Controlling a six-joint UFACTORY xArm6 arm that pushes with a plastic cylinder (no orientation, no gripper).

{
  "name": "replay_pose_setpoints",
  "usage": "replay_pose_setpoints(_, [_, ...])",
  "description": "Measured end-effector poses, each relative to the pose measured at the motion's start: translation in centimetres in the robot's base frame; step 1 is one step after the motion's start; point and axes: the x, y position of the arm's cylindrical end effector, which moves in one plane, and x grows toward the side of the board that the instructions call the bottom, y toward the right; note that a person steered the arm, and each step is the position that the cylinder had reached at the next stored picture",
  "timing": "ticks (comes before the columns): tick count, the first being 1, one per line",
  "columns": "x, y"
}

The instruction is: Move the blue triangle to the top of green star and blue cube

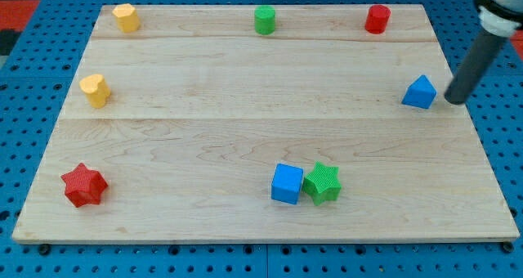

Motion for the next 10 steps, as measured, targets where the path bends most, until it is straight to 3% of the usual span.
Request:
replay_pose_setpoints(1, [-1.5,-5.4])
replay_pose_setpoints(3, [0.4,-14.5])
replay_pose_setpoints(5, [-1.6,-9.9])
replay_pose_setpoints(6, [-0.2,-8.7])
replay_pose_setpoints(9, [5.2,-22.0])
replay_pose_setpoints(10, [5.5,-23.5])
